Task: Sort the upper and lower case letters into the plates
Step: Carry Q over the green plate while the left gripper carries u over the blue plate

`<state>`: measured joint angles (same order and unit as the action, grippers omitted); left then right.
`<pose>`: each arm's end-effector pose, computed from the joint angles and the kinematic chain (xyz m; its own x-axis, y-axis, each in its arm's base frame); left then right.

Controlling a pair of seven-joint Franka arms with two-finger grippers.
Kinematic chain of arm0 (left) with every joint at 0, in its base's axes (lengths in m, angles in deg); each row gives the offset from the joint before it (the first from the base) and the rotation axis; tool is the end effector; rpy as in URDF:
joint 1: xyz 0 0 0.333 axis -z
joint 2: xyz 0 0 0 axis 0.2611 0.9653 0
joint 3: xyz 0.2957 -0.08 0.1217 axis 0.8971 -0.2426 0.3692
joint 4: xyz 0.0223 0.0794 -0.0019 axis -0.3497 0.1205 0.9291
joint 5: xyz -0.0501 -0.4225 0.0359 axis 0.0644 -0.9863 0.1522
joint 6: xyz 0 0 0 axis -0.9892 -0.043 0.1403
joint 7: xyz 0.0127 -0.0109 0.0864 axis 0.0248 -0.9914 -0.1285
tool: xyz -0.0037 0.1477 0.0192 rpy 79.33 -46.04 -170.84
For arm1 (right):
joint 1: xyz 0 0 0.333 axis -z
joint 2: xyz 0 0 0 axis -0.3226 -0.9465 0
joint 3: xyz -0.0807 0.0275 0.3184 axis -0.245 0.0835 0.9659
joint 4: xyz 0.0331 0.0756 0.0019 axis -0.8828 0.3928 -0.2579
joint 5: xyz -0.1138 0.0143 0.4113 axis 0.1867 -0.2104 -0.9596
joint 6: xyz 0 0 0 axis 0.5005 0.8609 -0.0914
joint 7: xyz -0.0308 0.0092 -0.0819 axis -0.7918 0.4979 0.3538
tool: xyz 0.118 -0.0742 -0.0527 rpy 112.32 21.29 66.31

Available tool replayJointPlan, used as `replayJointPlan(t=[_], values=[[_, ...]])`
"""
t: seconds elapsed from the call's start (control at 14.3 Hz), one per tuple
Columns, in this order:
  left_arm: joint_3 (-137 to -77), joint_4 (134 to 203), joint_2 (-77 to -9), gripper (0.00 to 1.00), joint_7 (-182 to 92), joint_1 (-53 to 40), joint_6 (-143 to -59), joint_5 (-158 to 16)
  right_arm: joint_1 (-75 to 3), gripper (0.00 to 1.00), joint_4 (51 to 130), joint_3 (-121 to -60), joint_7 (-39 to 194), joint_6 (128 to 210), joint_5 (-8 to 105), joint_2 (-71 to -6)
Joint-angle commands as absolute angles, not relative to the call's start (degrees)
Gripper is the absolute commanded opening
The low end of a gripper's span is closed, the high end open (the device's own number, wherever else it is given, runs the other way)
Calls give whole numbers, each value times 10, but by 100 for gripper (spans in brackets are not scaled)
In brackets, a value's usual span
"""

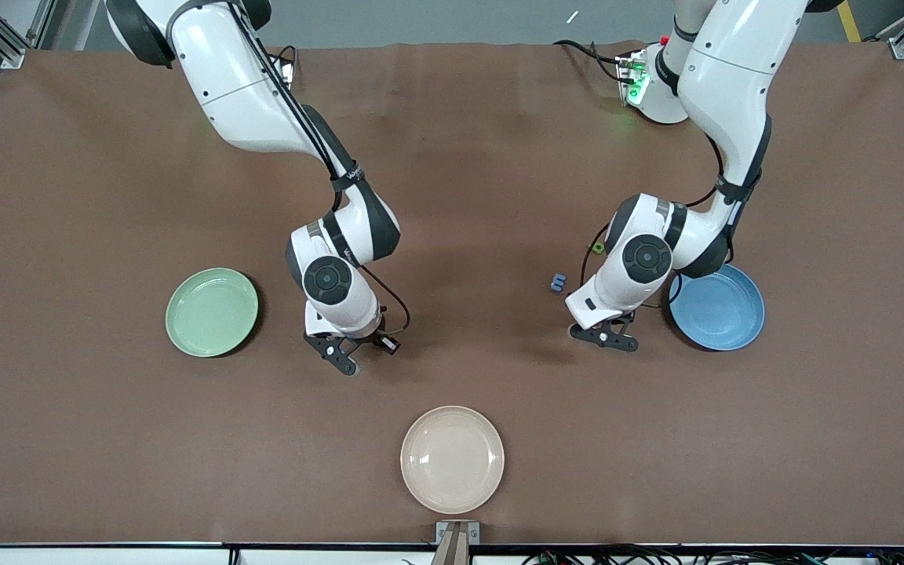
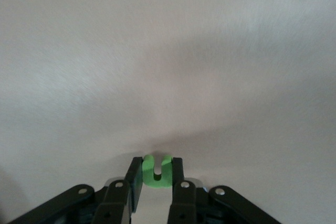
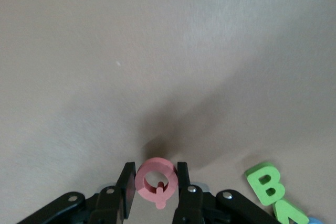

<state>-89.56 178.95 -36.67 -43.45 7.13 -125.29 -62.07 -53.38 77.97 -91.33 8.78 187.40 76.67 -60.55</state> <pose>0.6048 -0.2601 0.1465 0.9667 -0.2559 0.0036 -0.2560 -0.9666 0.0117 0.6577 0.3728 0.1460 0.7699 -0.6381 -0.0135 -0.6377 -0.7683 -0.0546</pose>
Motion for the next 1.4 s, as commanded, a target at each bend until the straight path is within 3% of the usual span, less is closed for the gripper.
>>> replayJointPlan(t=[0.0,0.35,0.77,1.33], values=[[-894,1805,-411,15,-425,54,-1225,-613,-509,0,751,-910,89,1830,761,-599],[-894,1836,-462,15,-446,-5,-1171,-606,-457,0,768,-912,231,1742,762,-544],[-894,1890,-492,15,-540,-91,-1172,-592,-361,0,924,-914,456,1750,769,-422],[-897,1960,-492,15,-562,-147,-1225,-528,-313,0,1126,-914,560,1928,790,-367]])
